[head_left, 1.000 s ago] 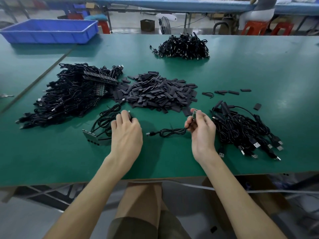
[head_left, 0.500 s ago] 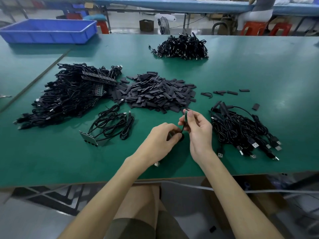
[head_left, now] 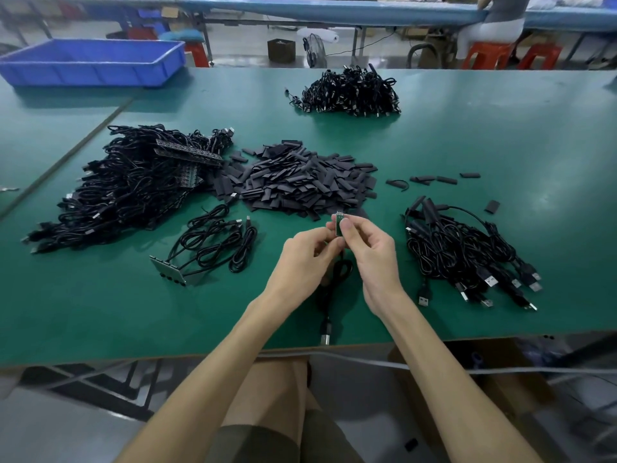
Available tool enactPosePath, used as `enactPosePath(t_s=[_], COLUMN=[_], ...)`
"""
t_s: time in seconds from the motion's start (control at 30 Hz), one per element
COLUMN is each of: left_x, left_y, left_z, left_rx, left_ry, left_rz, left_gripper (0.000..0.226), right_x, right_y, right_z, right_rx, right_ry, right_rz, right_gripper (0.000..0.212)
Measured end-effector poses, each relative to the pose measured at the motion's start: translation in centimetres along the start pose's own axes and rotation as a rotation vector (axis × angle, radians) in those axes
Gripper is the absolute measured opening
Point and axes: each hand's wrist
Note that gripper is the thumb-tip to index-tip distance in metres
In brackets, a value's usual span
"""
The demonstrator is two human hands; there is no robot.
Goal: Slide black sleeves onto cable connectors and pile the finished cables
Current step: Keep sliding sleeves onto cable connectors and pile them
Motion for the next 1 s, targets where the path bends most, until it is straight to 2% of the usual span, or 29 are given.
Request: enactPosePath(t_s=[0.13, 0.2, 0.27, 0.33, 0.4, 0.5, 0.6, 0.7, 0.87, 1.0], left_x=[-0.5, -1.3, -2.3, -3.3, -4.0, -4.3, -4.2, -4.1, -4.9, -5.1], left_y=[-0.1, 0.3, 1.3, 2.7, 4.3, 6.2, 6.9, 6.8, 7.2, 6.9], left_z=[-0.2, -0.3, -0.5, -0.8, -1.3, -2.0, -2.6, -2.9, -2.0, -1.5], left_rx=[0.009, -0.009, 0.000, 0.038, 0.048, 0.040, 0.057, 0.055, -0.141, -0.168], left_ry=[0.008, 0.058, 0.106, 0.247, 0.443, 0.722, 0.869, 0.818, 0.564, 0.541], left_rz=[-0.003, -0.035, 0.011, 0.144, 0.219, 0.144, 0.097, 0.134, 0.094, 0.049], left_gripper=[0.021, 0.023, 0.018, 0.014, 0.018, 0.027, 0.026, 0.020, 0.015, 0.017], right_x=[0.0, -0.1, -0.2, -0.2, 0.0, 0.0, 0.0, -0.1, -0.1, -0.1], right_y=[-0.2, -0.3, -0.3, -0.4, -0.6, -0.6, -0.6, -0.6, -0.6, -0.6], right_z=[-0.2, -0.3, -0.4, -0.6, -0.6, -0.5, -0.4, -0.4, -0.5, -0.5], right_rx=[-0.006, 0.005, 0.024, 0.027, 0.013, 0.013, 0.017, 0.017, 0.024, 0.022], right_ry=[-0.040, -0.044, 0.008, -0.001, -0.042, -0.072, -0.084, -0.097, -0.098, -0.101], right_rz=[-0.039, 0.020, 0.075, 0.086, 0.068, 0.061, 0.054, 0.045, 0.038, 0.029], right_gripper=[0.021, 0.025, 0.027, 0.027, 0.027, 0.027, 0.027, 0.027, 0.027, 0.027])
Point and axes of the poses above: each hand's wrist, its own y-axis towards the middle knuckle, its own x-axis out of the palm, z = x × y, and after that the axes turned 5 degrees about -y, right-handed
